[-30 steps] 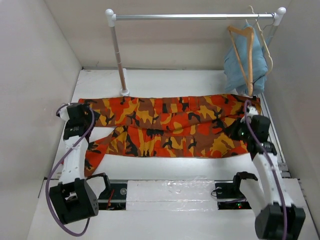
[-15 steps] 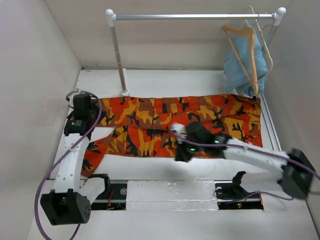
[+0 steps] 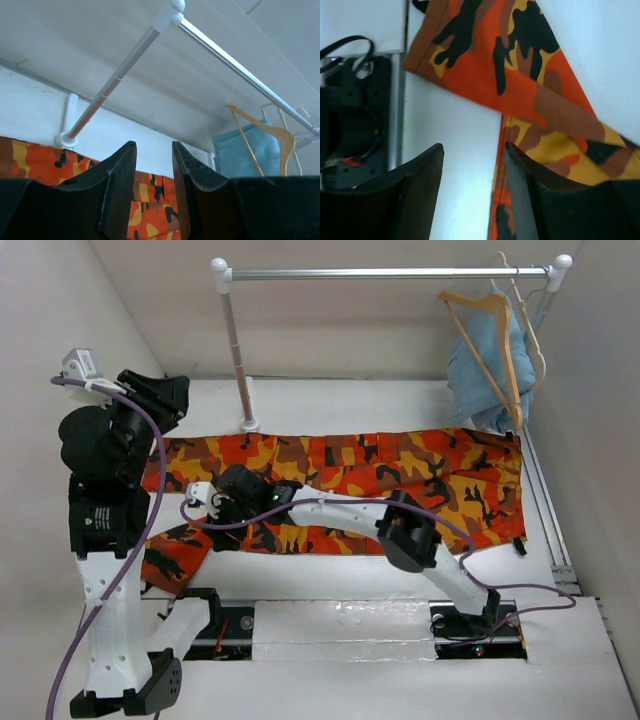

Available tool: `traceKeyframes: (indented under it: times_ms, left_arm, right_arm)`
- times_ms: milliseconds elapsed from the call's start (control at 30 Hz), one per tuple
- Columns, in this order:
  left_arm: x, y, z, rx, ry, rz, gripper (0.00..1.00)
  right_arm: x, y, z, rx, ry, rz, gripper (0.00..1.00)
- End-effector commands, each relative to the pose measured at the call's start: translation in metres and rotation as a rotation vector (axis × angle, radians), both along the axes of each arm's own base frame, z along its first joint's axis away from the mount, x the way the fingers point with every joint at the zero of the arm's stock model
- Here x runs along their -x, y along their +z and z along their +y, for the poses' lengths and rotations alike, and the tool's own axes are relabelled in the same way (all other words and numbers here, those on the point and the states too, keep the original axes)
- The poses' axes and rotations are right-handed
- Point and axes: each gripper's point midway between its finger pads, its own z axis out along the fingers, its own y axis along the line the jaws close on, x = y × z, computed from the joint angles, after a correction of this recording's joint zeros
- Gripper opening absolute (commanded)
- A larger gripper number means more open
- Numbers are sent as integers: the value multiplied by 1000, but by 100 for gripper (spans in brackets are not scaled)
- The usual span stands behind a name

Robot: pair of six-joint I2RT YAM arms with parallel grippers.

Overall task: Place the trousers on the hanger
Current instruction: Flatten out the trousers at the center of the board.

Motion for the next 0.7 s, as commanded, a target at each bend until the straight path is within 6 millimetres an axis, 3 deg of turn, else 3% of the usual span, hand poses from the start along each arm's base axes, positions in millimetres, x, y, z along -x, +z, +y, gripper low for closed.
traceKeyframes:
  times_ms: [0,100,133,200,233,333,467,600,633,667]
  left_arm:
    - [-5,-23,-9,-27,-52,50,31]
    - [-5,-30,-11,-29,-62,59,31]
    - [-6,-27,-14,-15,-78,45,31]
    - [-4,-27,-29,4,-167,34,31]
    - [-5,-25,-33,11,-189,20,31]
    - [-3,-36,-44,25,-243,35,31]
    - [-2,-59,-41,-16,-195,92,31]
    - [0,-67,-42,-22,-194,100,31]
    - [-1,-71,-45,-21,-202,108,31]
    - [0,-72,-47,-19,-214,110,30]
  right_arm:
    - [0,17,20,-27,81,-40,61]
    - [2,13,43,-67,117,3,64]
    - [7,-4,49,-63,144,41,64]
    - [9,1,61,-103,151,76,65]
    - [14,-15,66,-84,151,90,66]
    - [20,-13,82,-113,126,67,74]
    - [26,-46,85,-60,93,87,77]
    - [23,-85,76,32,37,74,76]
    - [24,-93,75,54,12,53,74]
    - [23,-98,73,67,1,53,64]
